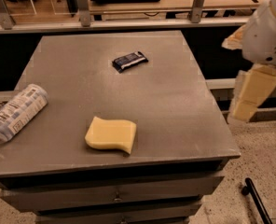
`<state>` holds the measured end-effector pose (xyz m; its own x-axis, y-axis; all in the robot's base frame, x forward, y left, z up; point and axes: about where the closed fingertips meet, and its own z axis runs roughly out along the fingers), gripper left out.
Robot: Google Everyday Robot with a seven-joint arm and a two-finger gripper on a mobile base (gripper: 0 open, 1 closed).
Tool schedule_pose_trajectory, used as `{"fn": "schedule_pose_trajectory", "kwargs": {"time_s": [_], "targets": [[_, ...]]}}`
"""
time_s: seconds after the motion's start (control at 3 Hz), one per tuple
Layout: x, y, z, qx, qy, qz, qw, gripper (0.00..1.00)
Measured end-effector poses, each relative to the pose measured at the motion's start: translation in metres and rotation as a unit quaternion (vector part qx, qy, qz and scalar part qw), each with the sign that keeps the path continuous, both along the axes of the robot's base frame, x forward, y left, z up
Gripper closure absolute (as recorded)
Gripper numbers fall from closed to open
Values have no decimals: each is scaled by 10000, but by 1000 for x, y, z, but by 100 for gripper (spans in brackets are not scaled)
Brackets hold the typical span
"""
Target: Pick sponge
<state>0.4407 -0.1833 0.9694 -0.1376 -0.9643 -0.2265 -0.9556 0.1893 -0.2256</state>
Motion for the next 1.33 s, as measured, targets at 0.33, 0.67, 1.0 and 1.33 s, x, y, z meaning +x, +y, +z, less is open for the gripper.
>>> {"fn": "schedule_pose_trajectory", "kwargs": {"time_s": [0.33,0.67,1.0,1.33], "targets": [[0,60,-14,217,180,679,9973,0],[-10,123,-33,442,409,1284,9899,0],[-31,176,-57,421,550,1717,9827,0],[-49,211,-101,149,693,1829,9806,0]]}}
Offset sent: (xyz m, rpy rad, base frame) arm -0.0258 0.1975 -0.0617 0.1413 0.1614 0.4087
